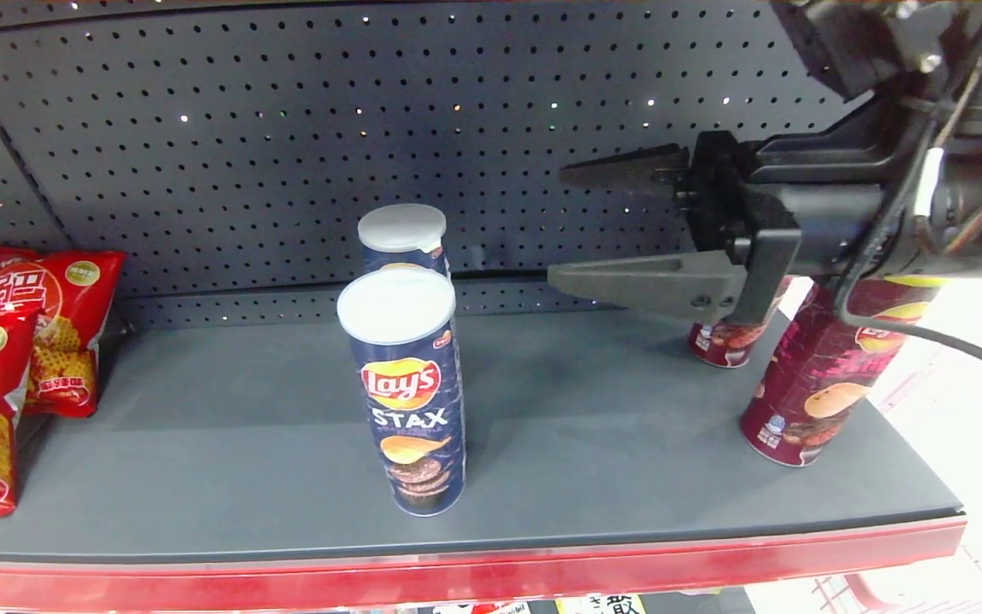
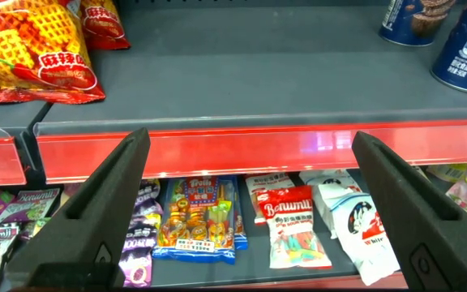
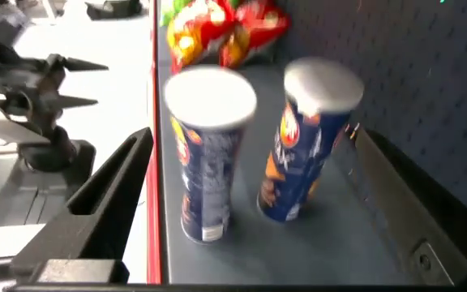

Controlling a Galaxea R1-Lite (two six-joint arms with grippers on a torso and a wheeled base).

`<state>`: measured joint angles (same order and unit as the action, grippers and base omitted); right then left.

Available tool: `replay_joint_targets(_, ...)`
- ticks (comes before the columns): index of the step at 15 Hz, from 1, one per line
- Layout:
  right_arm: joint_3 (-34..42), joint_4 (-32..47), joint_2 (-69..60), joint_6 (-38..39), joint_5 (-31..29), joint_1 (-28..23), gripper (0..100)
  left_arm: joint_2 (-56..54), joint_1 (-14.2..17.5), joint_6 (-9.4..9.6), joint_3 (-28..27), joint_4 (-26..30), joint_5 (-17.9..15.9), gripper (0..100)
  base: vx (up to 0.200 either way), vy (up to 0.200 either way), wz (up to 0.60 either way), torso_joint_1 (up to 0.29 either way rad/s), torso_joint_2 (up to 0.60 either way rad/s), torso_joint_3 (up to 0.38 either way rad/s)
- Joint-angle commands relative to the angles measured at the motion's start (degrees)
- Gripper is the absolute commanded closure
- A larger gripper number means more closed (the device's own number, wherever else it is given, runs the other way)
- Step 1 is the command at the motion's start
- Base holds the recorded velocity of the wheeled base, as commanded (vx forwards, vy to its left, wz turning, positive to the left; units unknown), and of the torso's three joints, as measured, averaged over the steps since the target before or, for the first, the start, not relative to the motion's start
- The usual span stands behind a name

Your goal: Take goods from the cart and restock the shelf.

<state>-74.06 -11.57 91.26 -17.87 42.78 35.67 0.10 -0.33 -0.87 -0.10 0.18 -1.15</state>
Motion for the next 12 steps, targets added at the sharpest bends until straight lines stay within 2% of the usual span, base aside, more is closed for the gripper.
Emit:
replay_joint_targets(1, 1.5, 0.3, -5.7, 0.1, -0.2, 0.2, 0, 0.1, 0.0, -0.01, 0.0, 0.0, 0.0, 0, 0.0, 0.0, 0.0, 0.0, 0.0, 0.0)
replay_joint_targets(3, 4.0, 0.3, -9.3, 0.7, -0.2, -0.6, 0, 0.1, 0.0, -0.01, 0.0, 0.0, 0.0, 0, 0.0, 0.0, 0.0, 0.0, 0.0, 0.0)
replay_joint_targets(8, 22.7, 0.5, -27.4, 4.1, -1.8, -5.3, 0, 0.1, 0.0, -0.01, 0.0, 0.0, 0.0, 0, 0.0, 0.0, 0.0, 0.0, 0.0, 0.0)
replay_joint_targets(9, 26.2, 0.8, -32.0, 5.4, -1.8, -7.4, 0, 0.1, 0.0, -0.01, 0.0, 0.0, 0.0, 0, 0.0, 0.0, 0.0, 0.0, 0.0, 0.0)
replay_joint_targets(11, 27.9, 2.1, -37.6, 9.6, -2.2, -11.9, 0, 0.1, 0.0, -0.01, -0.1, 0.0, 0.0, 0, 0.0, 0.0, 0.0, 0.0, 0.0, 0.0)
replay_joint_targets(12, 28.8, 5.9, -43.8, 14.6, -4.9, -18.8, 0, 0.1, 0.0, -0.01, 0.0, 0.0, 0.0, 0, 0.0, 0.0, 0.0, 0.0, 0.0, 0.0)
